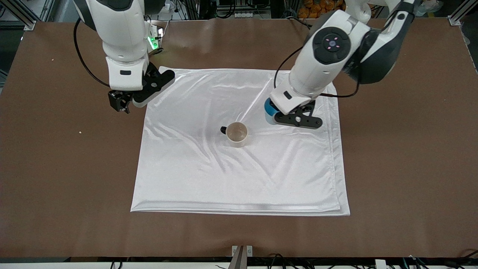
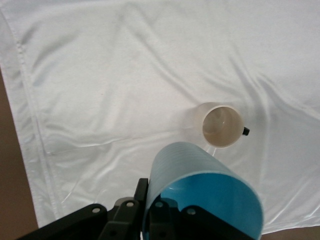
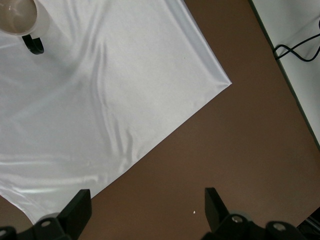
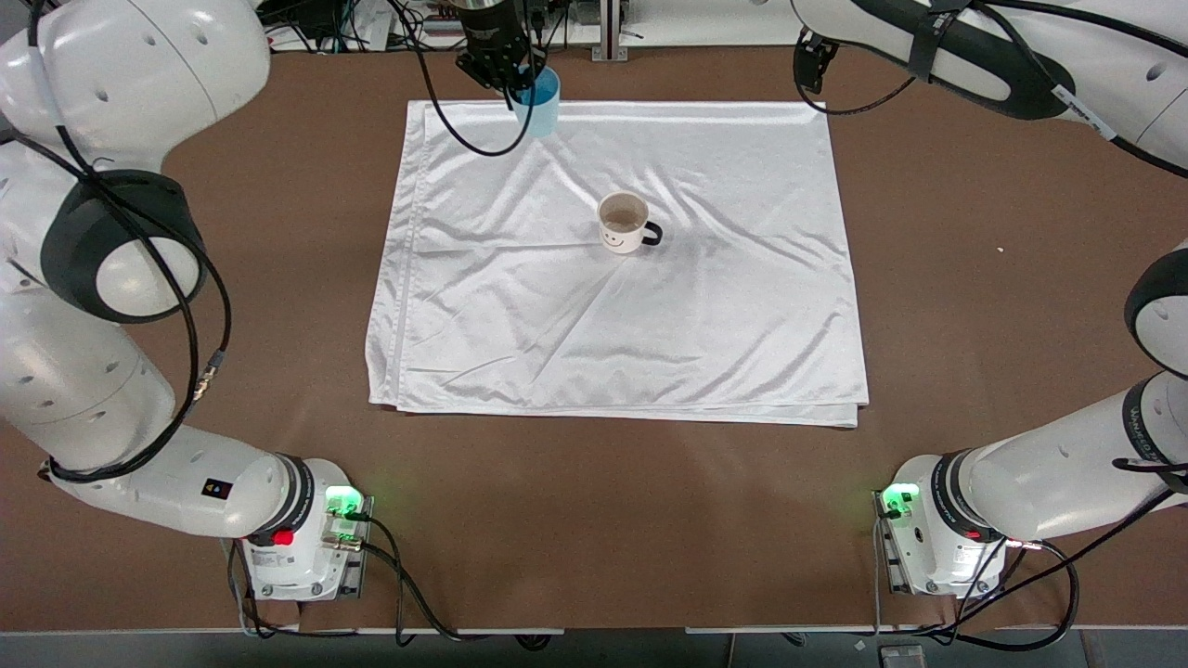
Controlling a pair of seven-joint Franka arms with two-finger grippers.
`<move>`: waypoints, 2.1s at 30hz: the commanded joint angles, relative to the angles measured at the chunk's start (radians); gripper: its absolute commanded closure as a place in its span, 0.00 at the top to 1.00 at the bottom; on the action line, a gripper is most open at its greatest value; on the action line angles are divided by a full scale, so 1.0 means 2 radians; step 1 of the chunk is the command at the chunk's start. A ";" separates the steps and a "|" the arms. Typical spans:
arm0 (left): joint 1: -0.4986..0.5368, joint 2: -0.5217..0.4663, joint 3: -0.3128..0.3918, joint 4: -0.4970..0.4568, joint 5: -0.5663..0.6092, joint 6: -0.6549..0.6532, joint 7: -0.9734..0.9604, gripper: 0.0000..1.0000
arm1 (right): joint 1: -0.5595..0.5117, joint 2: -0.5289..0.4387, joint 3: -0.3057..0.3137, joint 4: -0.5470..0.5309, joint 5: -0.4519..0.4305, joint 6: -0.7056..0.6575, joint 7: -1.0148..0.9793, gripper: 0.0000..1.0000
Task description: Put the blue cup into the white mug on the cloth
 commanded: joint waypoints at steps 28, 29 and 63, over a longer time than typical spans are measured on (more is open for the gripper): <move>-0.192 0.146 0.113 0.029 0.052 0.155 -0.138 0.00 | -0.164 0.002 0.004 0.068 0.079 -0.041 0.160 1.00; -0.192 0.147 0.113 0.029 0.053 0.155 -0.138 0.00 | -0.169 0.002 0.004 0.068 0.080 -0.041 0.160 1.00; -0.194 0.187 0.112 0.026 0.079 0.176 -0.142 1.00 | -0.177 -0.086 -0.074 -0.031 0.136 -0.027 0.232 1.00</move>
